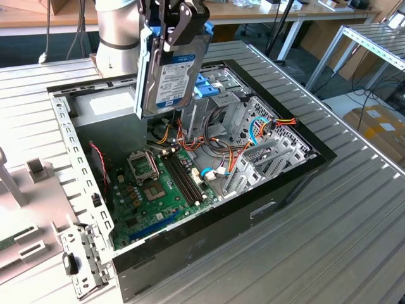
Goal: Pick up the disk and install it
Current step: 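Pick up the disk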
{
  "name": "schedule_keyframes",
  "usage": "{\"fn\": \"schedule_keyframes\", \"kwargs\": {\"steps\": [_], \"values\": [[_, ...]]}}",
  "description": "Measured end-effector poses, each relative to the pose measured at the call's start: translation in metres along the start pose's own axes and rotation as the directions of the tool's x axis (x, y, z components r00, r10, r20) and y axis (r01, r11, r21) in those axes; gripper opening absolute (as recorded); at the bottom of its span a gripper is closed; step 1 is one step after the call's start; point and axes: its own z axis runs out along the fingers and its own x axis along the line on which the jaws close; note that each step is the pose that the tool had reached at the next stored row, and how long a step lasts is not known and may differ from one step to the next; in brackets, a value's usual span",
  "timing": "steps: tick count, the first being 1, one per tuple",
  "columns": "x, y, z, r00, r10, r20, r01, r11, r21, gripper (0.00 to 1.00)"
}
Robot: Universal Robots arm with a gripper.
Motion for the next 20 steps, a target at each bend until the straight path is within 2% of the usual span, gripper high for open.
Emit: {"fn": "schedule_keyframes", "kwargs": {"steps": [5,20], "values": [[0.0026,0.0002,0.0,1.0,0.0,0.0,0.0,1.0,0.0,0.37],[0.0163,0.0015,-0.0003,1.0,0.0,0.0,0.0,1.0,0.0001,0.37]]}}
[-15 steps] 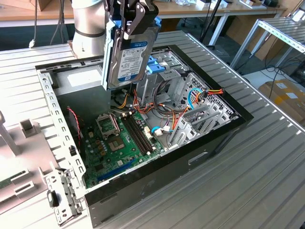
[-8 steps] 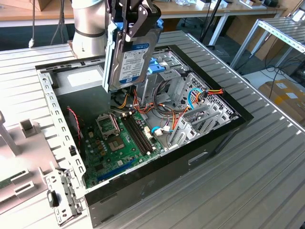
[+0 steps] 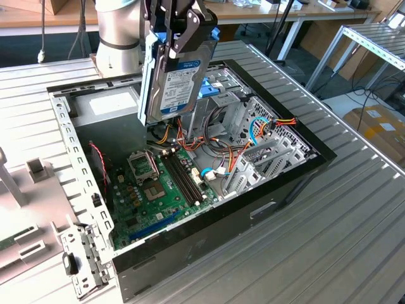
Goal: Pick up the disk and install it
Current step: 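Pick up the disk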
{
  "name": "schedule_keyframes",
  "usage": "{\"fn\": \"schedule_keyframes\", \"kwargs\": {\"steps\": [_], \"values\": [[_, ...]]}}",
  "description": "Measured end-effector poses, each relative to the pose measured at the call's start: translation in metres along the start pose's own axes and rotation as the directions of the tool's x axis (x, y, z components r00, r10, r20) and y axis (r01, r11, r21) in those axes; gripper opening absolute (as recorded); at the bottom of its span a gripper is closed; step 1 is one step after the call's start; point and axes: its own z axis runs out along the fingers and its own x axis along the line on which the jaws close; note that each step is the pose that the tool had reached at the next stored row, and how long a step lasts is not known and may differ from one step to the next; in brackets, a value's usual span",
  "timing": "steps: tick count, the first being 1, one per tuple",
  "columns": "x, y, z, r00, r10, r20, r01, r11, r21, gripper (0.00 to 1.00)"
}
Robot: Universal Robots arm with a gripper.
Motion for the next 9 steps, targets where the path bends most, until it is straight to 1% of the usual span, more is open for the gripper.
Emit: {"fn": "schedule_keyframes", "kwargs": {"steps": [4,9], "values": [[0.0035,0.0003,-0.0001,1.0,0.0,0.0,0.0,1.0,0.0,0.37],[0.0097,0.0009,-0.0003,1.0,0.0,0.0,0.0,1.0,0.0,0.37]]}}
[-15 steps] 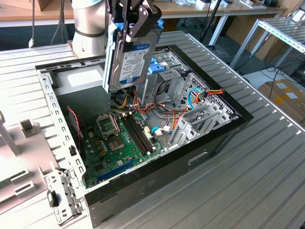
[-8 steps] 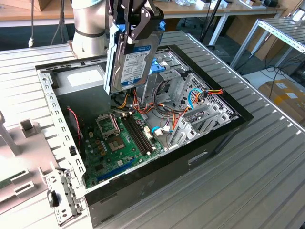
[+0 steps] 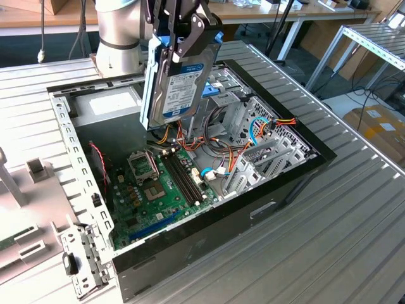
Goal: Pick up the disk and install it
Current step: 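Pick up the disk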
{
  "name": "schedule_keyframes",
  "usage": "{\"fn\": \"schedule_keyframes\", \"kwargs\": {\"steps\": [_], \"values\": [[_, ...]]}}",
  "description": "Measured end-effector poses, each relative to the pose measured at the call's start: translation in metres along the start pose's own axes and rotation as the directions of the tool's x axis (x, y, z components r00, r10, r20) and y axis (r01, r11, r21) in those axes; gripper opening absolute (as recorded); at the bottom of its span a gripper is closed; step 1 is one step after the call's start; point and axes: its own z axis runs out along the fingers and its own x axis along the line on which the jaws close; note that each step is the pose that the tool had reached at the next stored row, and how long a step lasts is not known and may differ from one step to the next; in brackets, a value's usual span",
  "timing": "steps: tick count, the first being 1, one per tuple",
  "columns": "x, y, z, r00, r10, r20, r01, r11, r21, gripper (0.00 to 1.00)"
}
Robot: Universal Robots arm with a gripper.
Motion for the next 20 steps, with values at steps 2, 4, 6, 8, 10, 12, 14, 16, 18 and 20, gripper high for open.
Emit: {"fn": "schedule_keyframes", "kwargs": {"steps": [2,4,6,8,10,12,14,16,18,20], "values": [[0.0017,0.0002,-0.0001,1.0,0.0,0.0,0.0,1.0,0.0,0.37],[0.0033,0.0003,-0.0001,1.0,0.0,0.0001,0.0,1.0,0.0,0.37],[0.005,0.0005,-0.0001,1.0,0.0,0.0,0.0,1.0,0.0,0.37],[0.0072,0.0006,-0.0002,1.0,0.0,0.0,0.0,1.0,0.0,0.37],[0.0089,0.0008,-0.0003,1.0,0.0,-0.0001,0.0,1.0,0.0,0.37],[0.0105,0.001,-0.0003,1.0,0.0,0.0,0.0,1.0,0.0,0.37],[0.012,0.0011,-0.0003,1.0,0.0,0.0001,0.0,1.0,0.0,0.37],[0.0135,0.0012,-0.0004,1.0,0.0,0.0,0.0,1.0,0.0,0.37],[0.0167,0.0015,-0.0004,1.0,0.0,0.0,0.0,1.0,0.0,0.37],[0.0184,0.0017,-0.0005,1.0,0.0,0.0,0.0,1.0,0.0,0.37]]}}
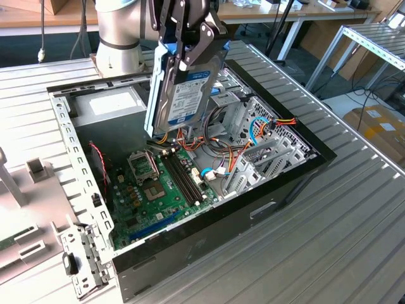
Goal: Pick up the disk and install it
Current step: 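Pick up the disk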
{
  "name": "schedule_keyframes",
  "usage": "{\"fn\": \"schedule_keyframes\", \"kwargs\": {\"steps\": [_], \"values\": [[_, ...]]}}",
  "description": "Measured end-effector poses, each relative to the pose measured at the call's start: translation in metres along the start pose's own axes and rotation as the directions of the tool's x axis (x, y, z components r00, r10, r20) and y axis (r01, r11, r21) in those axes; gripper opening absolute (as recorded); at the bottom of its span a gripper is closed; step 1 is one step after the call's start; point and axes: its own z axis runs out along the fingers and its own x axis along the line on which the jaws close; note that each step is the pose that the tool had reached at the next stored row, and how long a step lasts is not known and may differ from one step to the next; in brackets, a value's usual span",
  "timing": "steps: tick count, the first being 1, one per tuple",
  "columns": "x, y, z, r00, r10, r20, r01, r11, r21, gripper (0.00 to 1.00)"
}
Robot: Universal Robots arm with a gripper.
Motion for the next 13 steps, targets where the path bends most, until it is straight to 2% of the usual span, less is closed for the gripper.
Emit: {"fn": "schedule_keyframes", "kwargs": {"steps": [13], "values": [[0.0097,0.0009,-0.0002,1.0,0.0,0.0001,0.0,1.0,0.0,0.37]]}}
